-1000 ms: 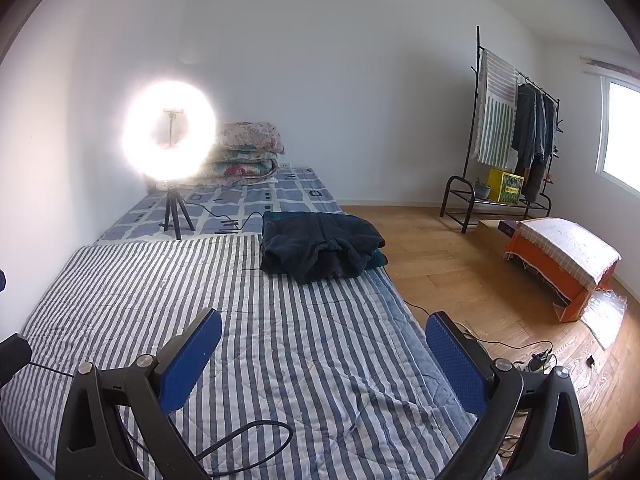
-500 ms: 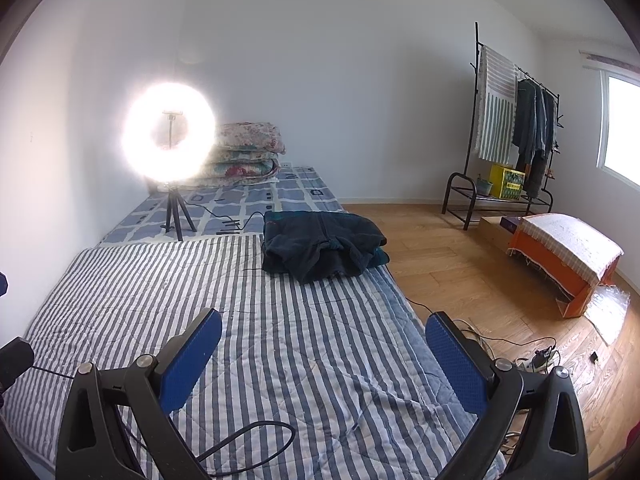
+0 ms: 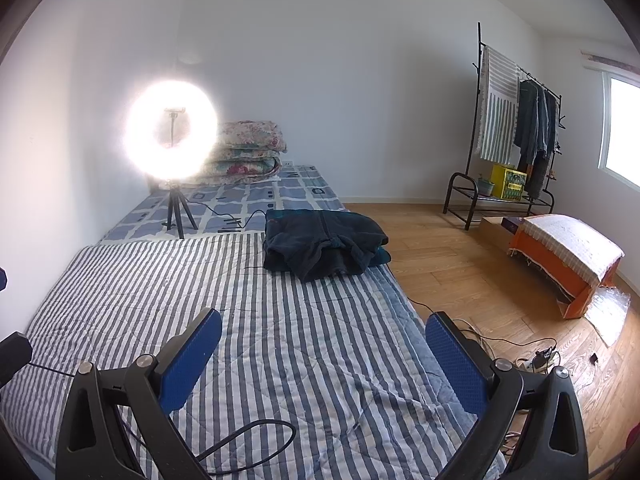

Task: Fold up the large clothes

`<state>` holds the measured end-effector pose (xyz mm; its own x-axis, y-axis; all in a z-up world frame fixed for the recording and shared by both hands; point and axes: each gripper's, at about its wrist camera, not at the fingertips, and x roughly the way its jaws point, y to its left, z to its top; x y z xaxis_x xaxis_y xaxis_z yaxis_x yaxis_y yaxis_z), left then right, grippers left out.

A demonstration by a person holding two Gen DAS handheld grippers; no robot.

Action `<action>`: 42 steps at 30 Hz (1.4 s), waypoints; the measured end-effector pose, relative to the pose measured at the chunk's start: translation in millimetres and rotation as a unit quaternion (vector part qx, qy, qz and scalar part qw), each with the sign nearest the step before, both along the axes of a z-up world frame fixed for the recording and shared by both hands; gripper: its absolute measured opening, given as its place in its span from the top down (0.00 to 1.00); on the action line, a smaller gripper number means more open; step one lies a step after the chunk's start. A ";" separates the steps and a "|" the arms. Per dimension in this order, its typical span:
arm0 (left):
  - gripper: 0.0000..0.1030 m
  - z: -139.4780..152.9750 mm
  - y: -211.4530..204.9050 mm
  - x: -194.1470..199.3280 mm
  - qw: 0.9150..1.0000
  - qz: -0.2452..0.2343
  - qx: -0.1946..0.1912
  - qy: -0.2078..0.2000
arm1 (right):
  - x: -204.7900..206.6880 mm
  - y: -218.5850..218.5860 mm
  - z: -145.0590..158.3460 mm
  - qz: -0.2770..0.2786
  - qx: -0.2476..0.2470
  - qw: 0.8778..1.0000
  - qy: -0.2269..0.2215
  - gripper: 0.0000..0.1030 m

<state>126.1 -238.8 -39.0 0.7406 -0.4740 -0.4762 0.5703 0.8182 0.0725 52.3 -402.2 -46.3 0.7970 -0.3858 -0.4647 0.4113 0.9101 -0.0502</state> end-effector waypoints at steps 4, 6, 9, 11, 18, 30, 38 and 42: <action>0.00 -0.4 0.4 -0.1 1.000 0.000 0.001 -0.001 | -0.1 0.5 -0.1 0.000 0.001 1.000 -0.001 0.00; 0.00 -0.5 0.1 -0.3 1.000 0.000 0.001 -0.001 | -0.2 0.6 -0.1 0.000 0.002 1.000 -0.001 0.00; 0.00 -0.6 -0.1 -0.7 1.000 0.000 0.002 -0.001 | -0.3 0.6 -0.4 -0.001 0.002 1.000 -0.001 0.00; 0.00 -0.7 0.0 -1.0 1.000 0.001 0.001 -0.001 | -0.2 0.4 -0.6 -0.001 0.002 1.000 -0.001 0.00; 0.00 -1.0 -0.6 -2.0 1.000 0.002 0.000 -0.001 | -0.3 0.9 -0.6 -0.002 0.001 1.000 0.000 0.00; 0.00 -1.7 -0.2 -1.7 1.000 0.001 0.001 -0.001 | -1.6 -1.0 -0.3 -0.001 0.002 1.000 -0.001 0.00; 0.00 2.9 -1.3 -1.5 1.000 0.002 -0.001 -0.003 | -1.4 -0.6 -0.4 0.000 0.002 1.000 0.001 0.00; 0.00 5.5 -2.3 -0.7 1.000 0.004 -0.001 -0.004 | -1.3 -0.3 -0.6 0.000 0.002 1.000 0.001 0.00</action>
